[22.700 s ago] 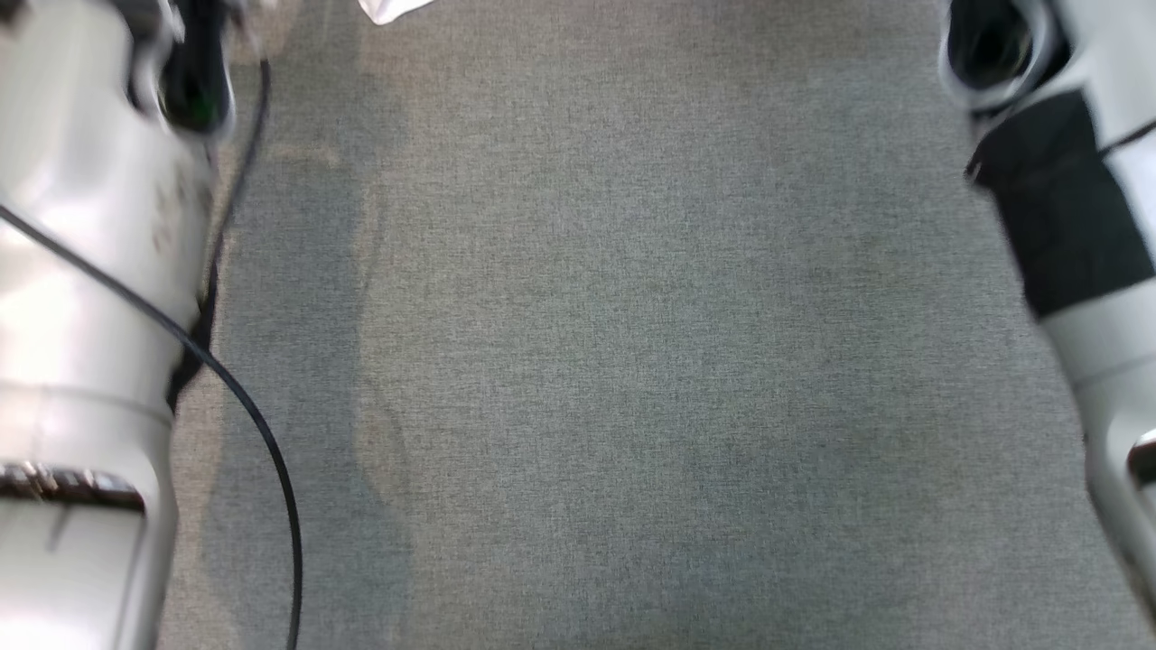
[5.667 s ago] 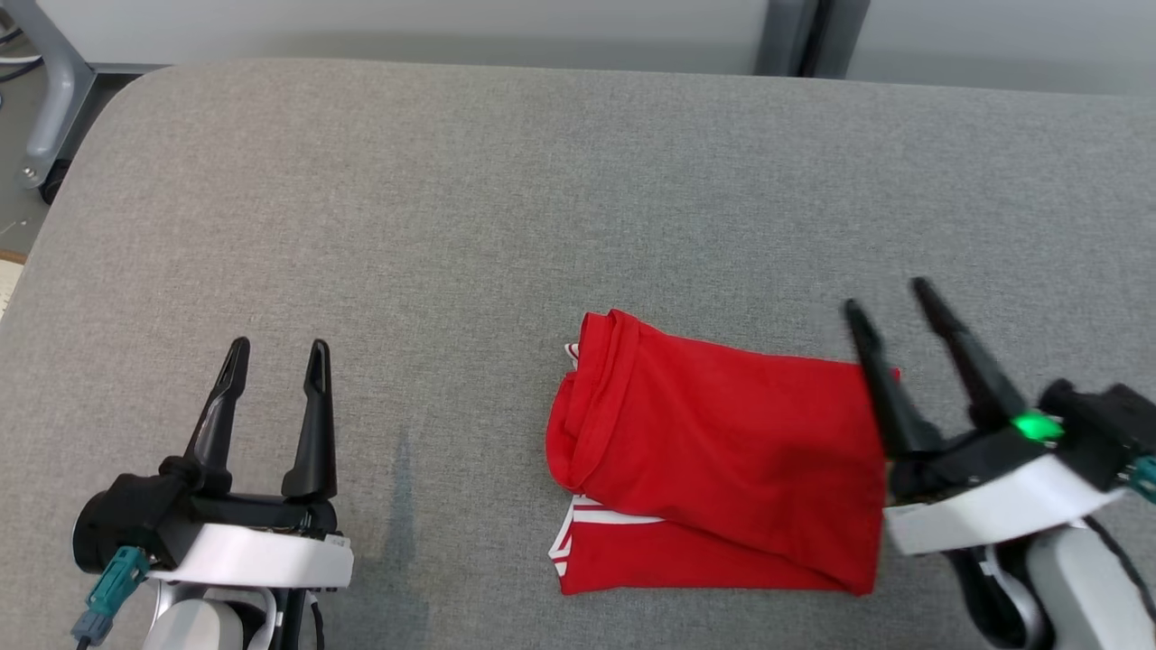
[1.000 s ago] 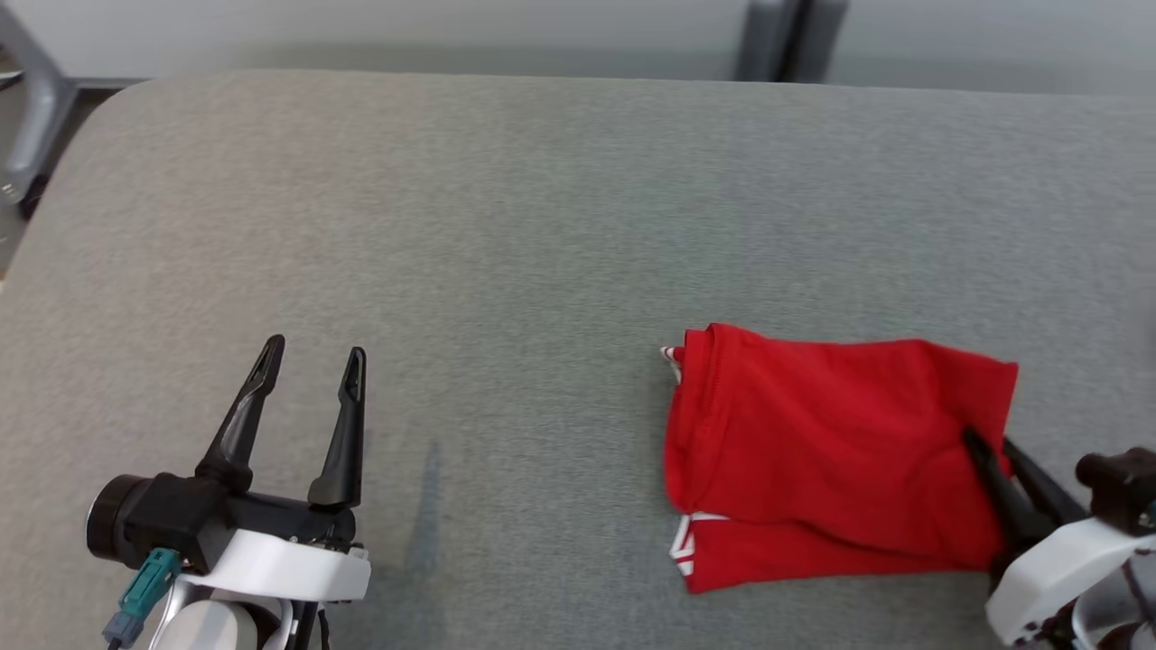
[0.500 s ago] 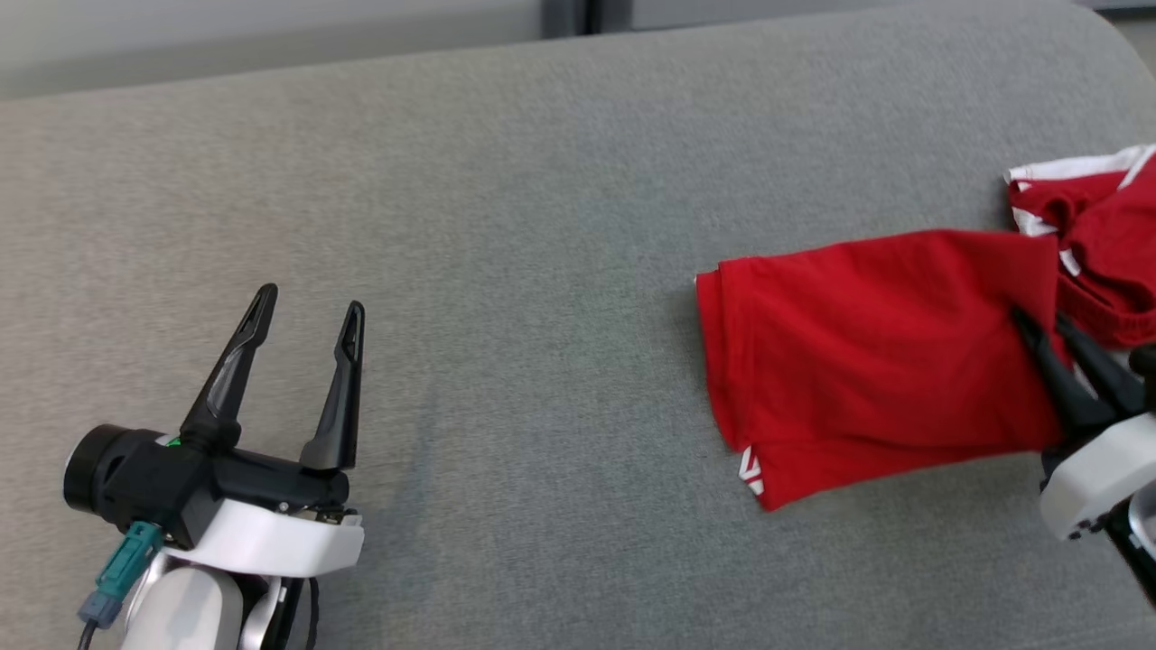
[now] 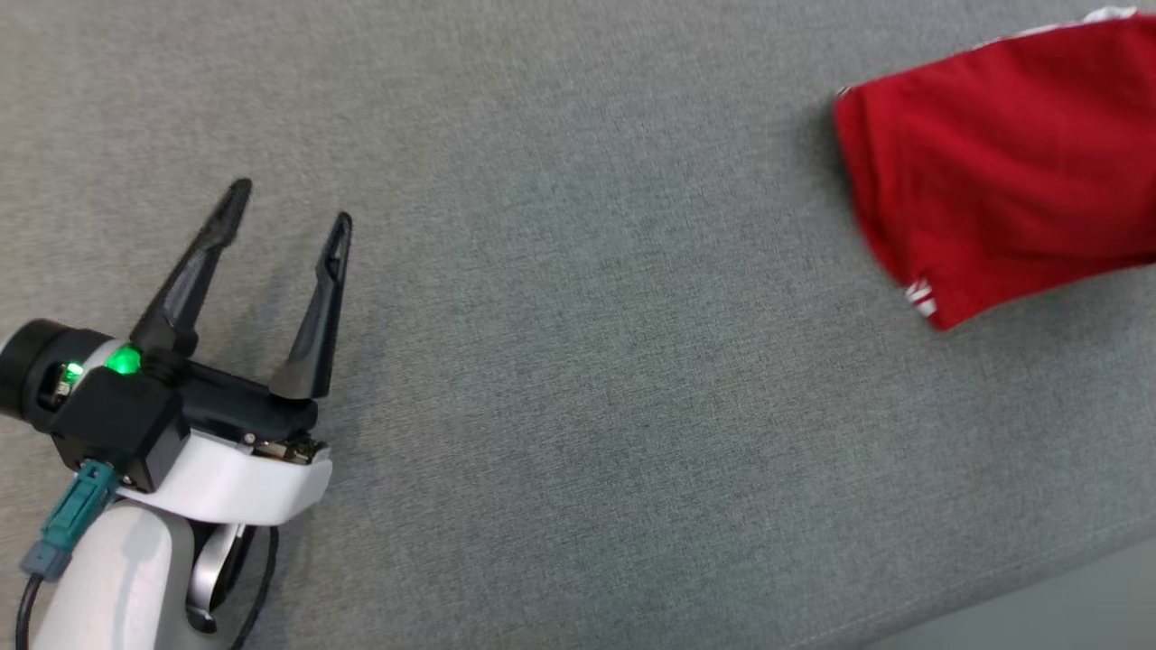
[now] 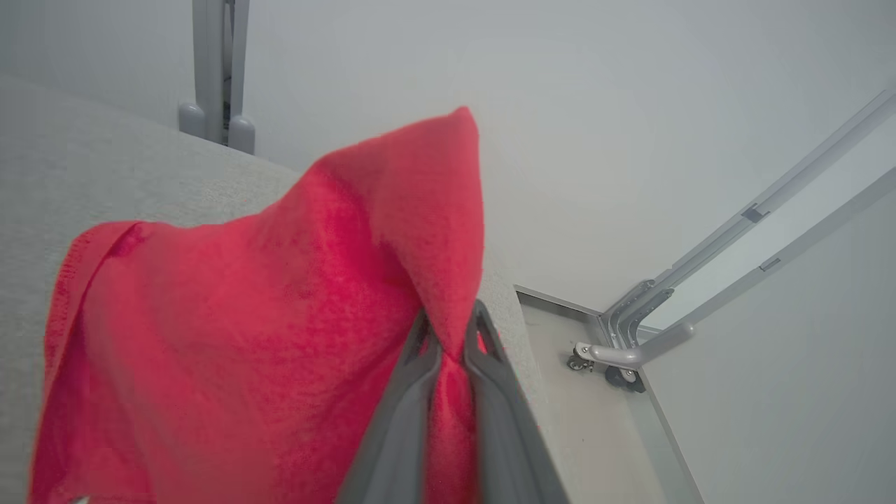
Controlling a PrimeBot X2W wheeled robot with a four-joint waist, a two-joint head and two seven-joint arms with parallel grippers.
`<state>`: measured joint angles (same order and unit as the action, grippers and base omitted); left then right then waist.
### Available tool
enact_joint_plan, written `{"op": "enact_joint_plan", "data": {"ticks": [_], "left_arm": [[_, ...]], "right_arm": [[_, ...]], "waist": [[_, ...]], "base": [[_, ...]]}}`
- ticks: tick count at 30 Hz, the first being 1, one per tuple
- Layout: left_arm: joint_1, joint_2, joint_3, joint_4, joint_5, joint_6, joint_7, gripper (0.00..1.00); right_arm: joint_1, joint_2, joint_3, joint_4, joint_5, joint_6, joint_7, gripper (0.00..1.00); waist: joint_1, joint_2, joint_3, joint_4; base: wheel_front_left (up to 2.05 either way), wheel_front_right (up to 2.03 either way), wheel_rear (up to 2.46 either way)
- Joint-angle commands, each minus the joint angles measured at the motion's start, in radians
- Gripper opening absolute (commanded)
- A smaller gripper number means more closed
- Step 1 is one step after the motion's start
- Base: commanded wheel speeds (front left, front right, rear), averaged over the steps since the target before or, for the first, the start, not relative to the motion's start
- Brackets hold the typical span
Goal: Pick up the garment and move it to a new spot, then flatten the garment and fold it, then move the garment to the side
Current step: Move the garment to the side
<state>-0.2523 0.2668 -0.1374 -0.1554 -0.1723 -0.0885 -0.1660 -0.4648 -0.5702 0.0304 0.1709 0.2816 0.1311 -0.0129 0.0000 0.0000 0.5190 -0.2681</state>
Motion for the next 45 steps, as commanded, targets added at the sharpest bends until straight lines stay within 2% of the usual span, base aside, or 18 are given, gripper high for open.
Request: {"op": "enact_joint_plan", "data": {"ticks": [1, 6, 14, 15, 18, 24, 30, 36, 45], "left_arm": [[-0.018, 0.009, 0.003, -0.008, 0.008, -0.005, 0.004, 1.0], [-0.044, 0.033, -0.004, -0.036, 0.014, -0.009, 0.031, 1.0], [-0.099, 0.058, -0.037, -0.067, 0.021, -0.018, 0.065, 1.0], [-0.105, 0.059, -0.041, -0.069, 0.021, -0.019, 0.067, 1.0], [-0.116, 0.061, -0.051, -0.071, 0.02, -0.021, 0.072, 1.0], [-0.113, 0.061, -0.054, -0.063, 0.011, -0.014, 0.064, 1.0], [-0.096, 0.055, -0.05, -0.044, 0.001, -0.001, 0.046, 1.0], [-0.057, 0.034, -0.038, 0.002, -0.029, 0.02, 0.008, 1.0], [0.014, -0.019, -0.03, 0.077, -0.082, 0.045, -0.041, 1.0]], "right_arm": [[-0.019, -0.006, -0.013, 0.003, 0.004, 0.0, -0.014, 0.0], [-0.072, -0.032, -0.077, 0.066, 0.016, -0.001, -0.037, 0.0], [-0.176, 0.021, -0.154, 0.24, 0.002, -0.001, -0.104, 0.0], [-0.189, 0.024, -0.16, 0.264, -0.004, -0.001, -0.114, 0.08], [-0.218, 0.037, -0.161, 0.32, -0.009, 0.0, -0.147, 1.0], [-0.255, 0.048, -0.174, 0.422, -0.021, -0.001, -0.186, 1.0], [-0.235, 0.062, -0.182, 0.467, 0.0, 0.0, -0.226, 1.0], [-0.162, 0.146, -0.197, 0.394, 0.023, 0.0, -0.247, 1.0], [0.012, 0.296, -0.148, 0.219, 0.007, -0.001, -0.253, 1.0]], "waist": [[0.0, 0.0, 0.045, -0.031], [0.0, 0.0, 0.087, -0.053], [0.0, 0.0, 0.14, -0.059], [0.0, 0.0, 0.144, -0.058], [0.0, 0.0, 0.153, -0.052], [0.0, 0.0, 0.157, -0.038], [0.0, 0.0, 0.138, -0.025], [0.0, 0.0, 0.057, -0.007], [0.0, 0.0, -0.081, 0.052]], "base": [[0.0, 0.0, 0.0], [0.0, 0.0, 0.0], [0.0, 0.0, 0.0], [0.0, 0.0, 0.0], [0.0, 0.0, 0.0], [0.0, 0.0, 0.0], [0.0, 0.0, 0.0], [0.0, 0.0, 0.0], [0.0, 0.0, 0.0]]}}
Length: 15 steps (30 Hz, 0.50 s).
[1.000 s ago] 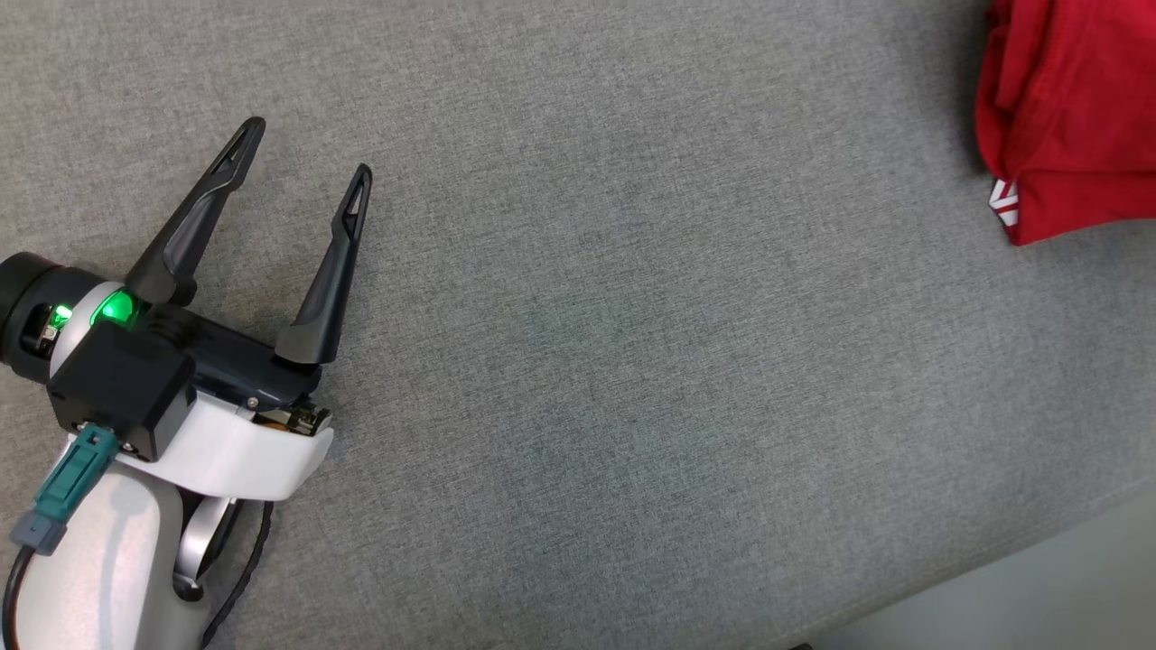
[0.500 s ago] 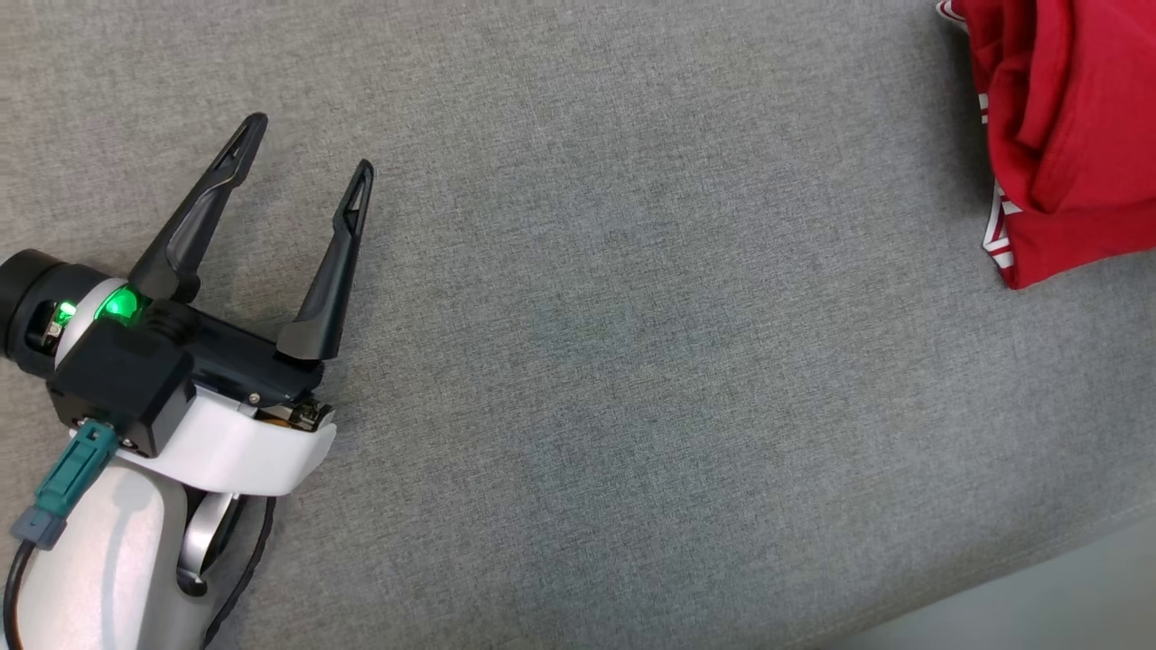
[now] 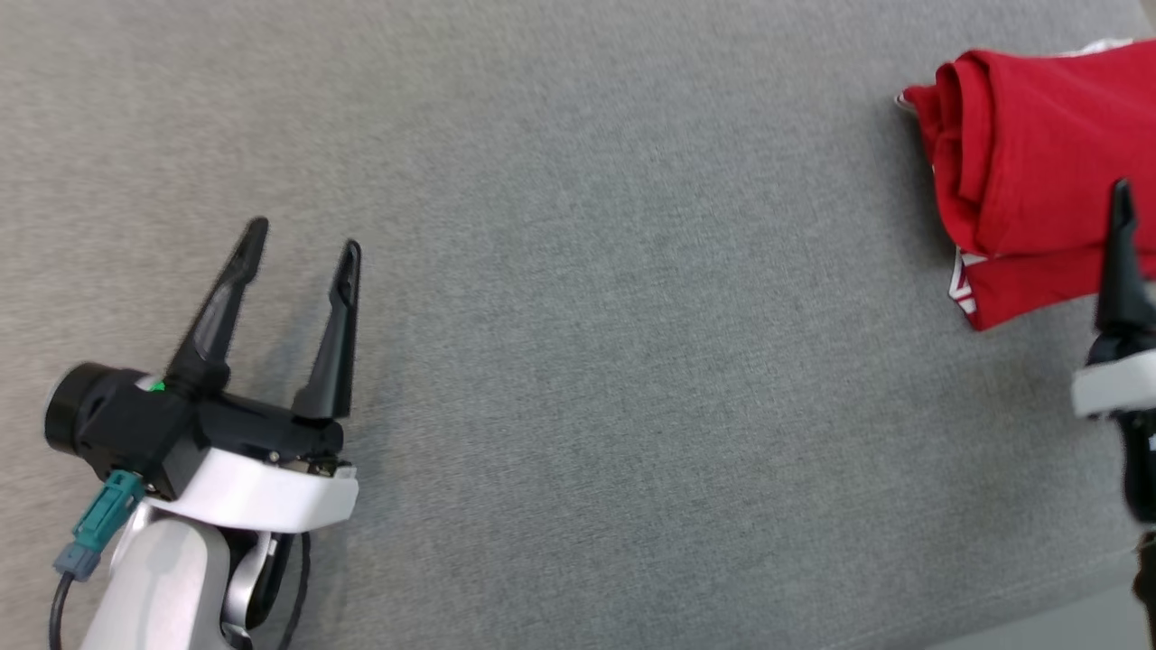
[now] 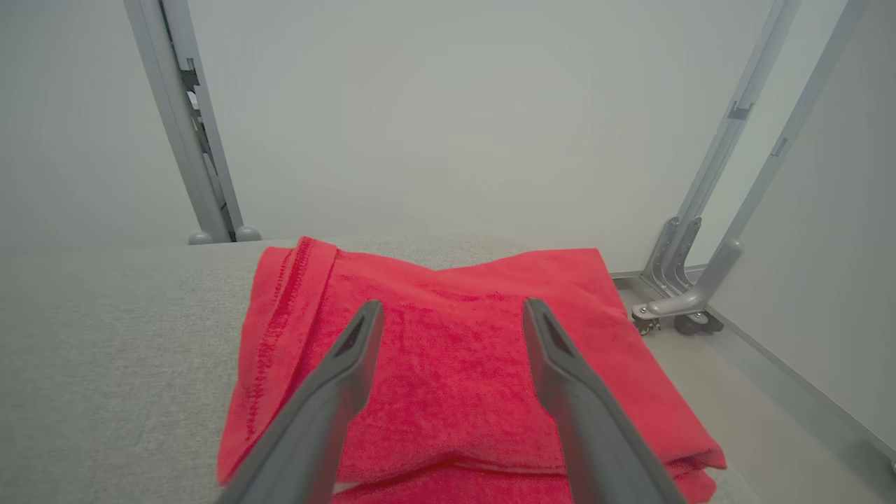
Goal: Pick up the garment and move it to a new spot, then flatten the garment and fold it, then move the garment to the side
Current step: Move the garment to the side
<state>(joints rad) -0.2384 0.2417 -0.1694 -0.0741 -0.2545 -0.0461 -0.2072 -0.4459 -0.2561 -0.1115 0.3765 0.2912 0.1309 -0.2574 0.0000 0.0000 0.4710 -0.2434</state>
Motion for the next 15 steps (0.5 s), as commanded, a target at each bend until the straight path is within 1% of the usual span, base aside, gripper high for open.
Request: {"op": "enact_joint_plan", "data": {"ticks": [1, 5, 9, 15], "left_arm": [[0.008, 0.001, 0.003, 0.004, -0.009, 0.004, -0.006, 1.0], [0.036, -0.018, 0.006, 0.037, -0.026, 0.01, -0.021, 1.0], [0.063, -0.029, 0.016, 0.064, -0.043, 0.016, -0.034, 1.0], [0.113, -0.048, 0.033, 0.099, -0.068, 0.025, -0.047, 1.0]], "right_arm": [[0.014, -0.001, 0.001, -0.011, -0.001, 0.0, -0.009, 1.0], [0.085, 0.054, 0.024, -0.089, -0.016, 0.0, -0.006, 1.0], [0.142, 0.086, 0.055, -0.154, -0.033, 0.0, 0.017, 1.0], [0.201, 0.116, 0.108, -0.229, -0.059, 0.0, 0.054, 1.0]], "waist": [[0.0, 0.0, -0.047, 0.037], [0.0, 0.0, -0.097, 0.079], [0.0, 0.0, -0.142, 0.123], [0.0, 0.0, -0.204, 0.186]], "base": [[0.0, 0.0, 0.0], [0.0, 0.0, 0.0], [0.0, 0.0, 0.0], [0.0, 0.0, 0.0]]}}
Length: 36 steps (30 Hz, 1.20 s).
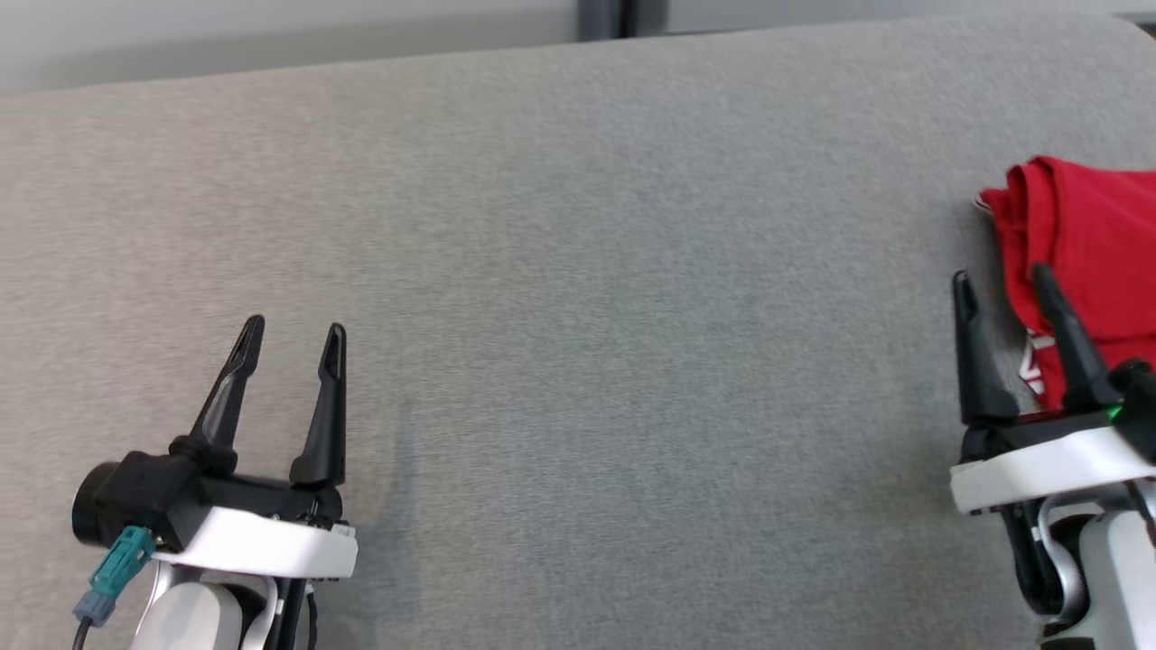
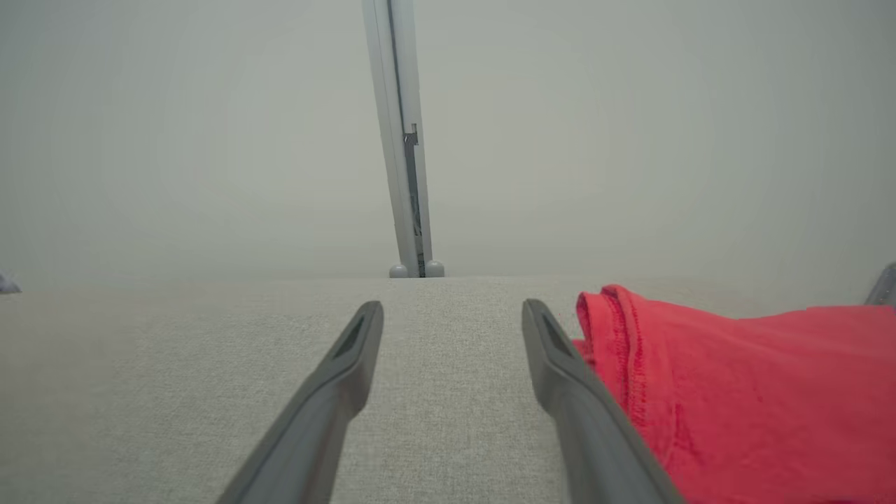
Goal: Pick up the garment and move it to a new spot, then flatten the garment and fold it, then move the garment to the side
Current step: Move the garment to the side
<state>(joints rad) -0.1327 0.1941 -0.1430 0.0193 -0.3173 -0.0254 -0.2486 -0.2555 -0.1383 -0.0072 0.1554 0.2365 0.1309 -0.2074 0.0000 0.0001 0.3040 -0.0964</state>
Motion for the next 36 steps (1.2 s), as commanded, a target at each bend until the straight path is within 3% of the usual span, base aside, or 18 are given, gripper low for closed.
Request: {"op": "enact_joint_plan", "data": {"ticks": [1, 12, 36], "left_arm": [[0.016, -0.002, 0.009, 0.009, -0.009, 0.005, -0.006, 1.0], [0.129, -0.001, 0.038, 0.058, -0.026, 0.014, -0.015, 1.0], [0.278, 0.019, 0.022, 0.033, -0.029, 0.044, 0.022, 1.0]], "right_arm": [[0.016, 0.001, 0.01, -0.015, -0.007, 0.0, 0.01, 1.0], [0.11, 0.02, 0.034, -0.042, -0.043, 0.0, 0.048, 1.0], [0.343, 0.054, -0.035, -0.149, -0.05, 0.0, 0.111, 1.0]], "waist": [[0.0, -0.0001, -0.045, 0.049], [0.0, -0.0001, -0.17, 0.122], [0.0, -0.0001, -0.311, 0.129]], "base": [[0.0, 0.0, 0.0], [0.0, 0.0, 0.0], [0.0, 0.0, 0.0]]}}
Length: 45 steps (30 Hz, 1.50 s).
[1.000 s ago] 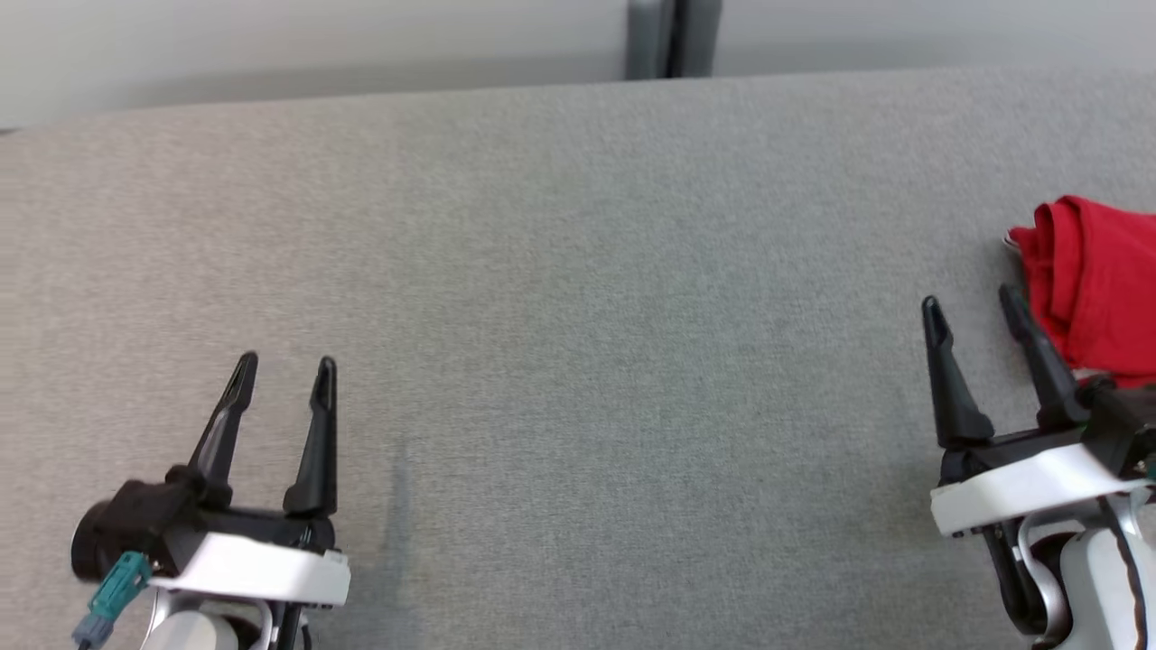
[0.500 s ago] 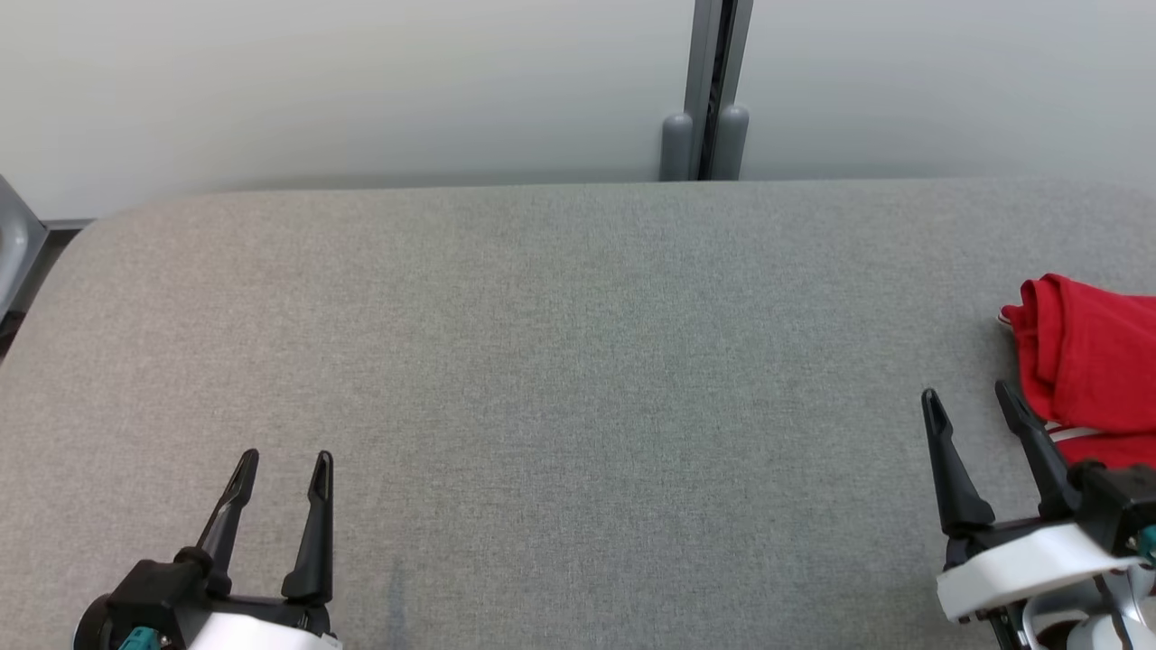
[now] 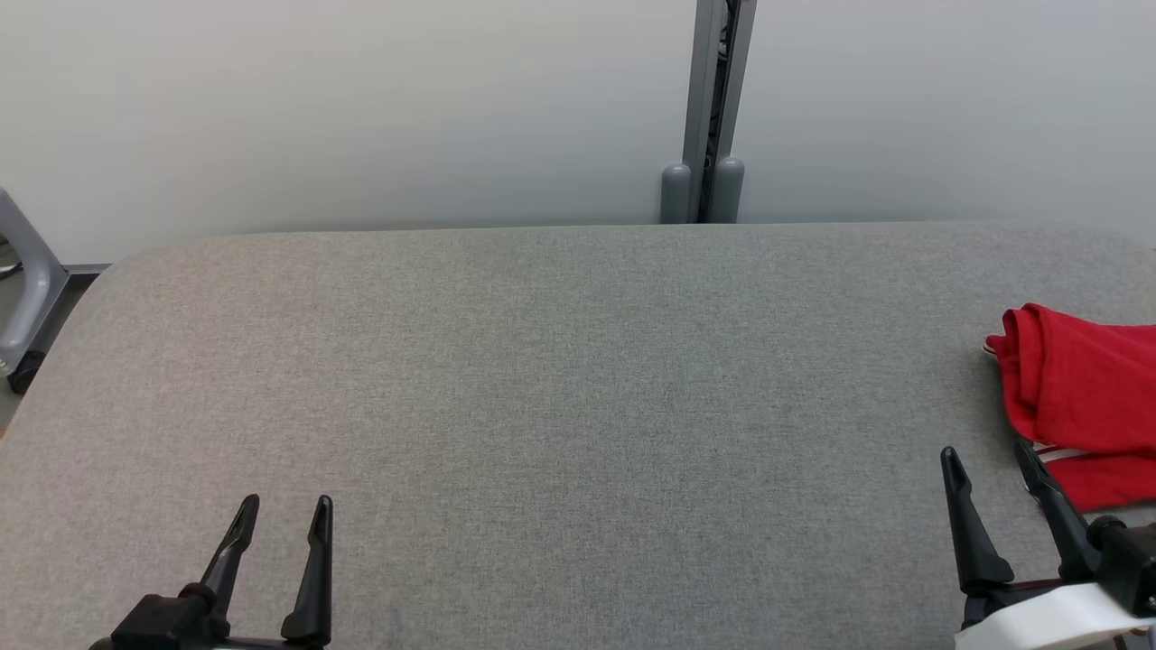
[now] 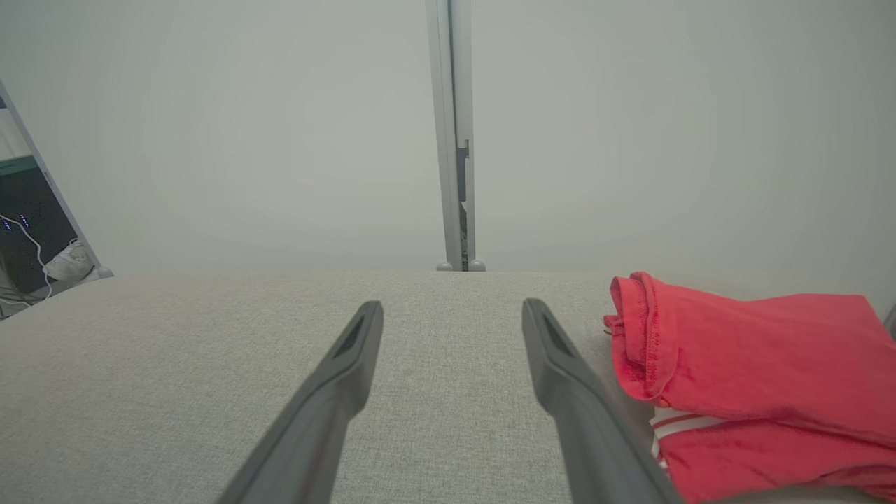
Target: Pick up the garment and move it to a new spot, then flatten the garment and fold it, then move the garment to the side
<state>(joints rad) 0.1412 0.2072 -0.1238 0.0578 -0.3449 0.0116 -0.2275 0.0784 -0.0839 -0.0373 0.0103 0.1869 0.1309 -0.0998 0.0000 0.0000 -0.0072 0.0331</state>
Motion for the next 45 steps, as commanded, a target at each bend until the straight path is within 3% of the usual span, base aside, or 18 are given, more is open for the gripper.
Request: {"op": "enact_joint_plan", "data": {"ticks": [1, 45], "left_arm": [[0.009, 0.007, 0.003, -0.007, -0.002, 0.007, 0.002, 1.0], [-0.01, 0.022, -0.014, -0.02, -0.028, 0.035, 0.01, 1.0]], "right_arm": [[0.014, 0.001, -0.007, -0.01, -0.002, 0.0, 0.002, 1.0], [0.042, 0.026, -0.025, -0.045, -0.004, 0.0, 0.02, 1.0]], "waist": [[0.0, 0.0, -0.001, -0.001], [0.0, 0.0, 0.003, -0.005]], "base": [[0.0, 0.0, 0.0], [0.0, 0.0, 0.0]]}}
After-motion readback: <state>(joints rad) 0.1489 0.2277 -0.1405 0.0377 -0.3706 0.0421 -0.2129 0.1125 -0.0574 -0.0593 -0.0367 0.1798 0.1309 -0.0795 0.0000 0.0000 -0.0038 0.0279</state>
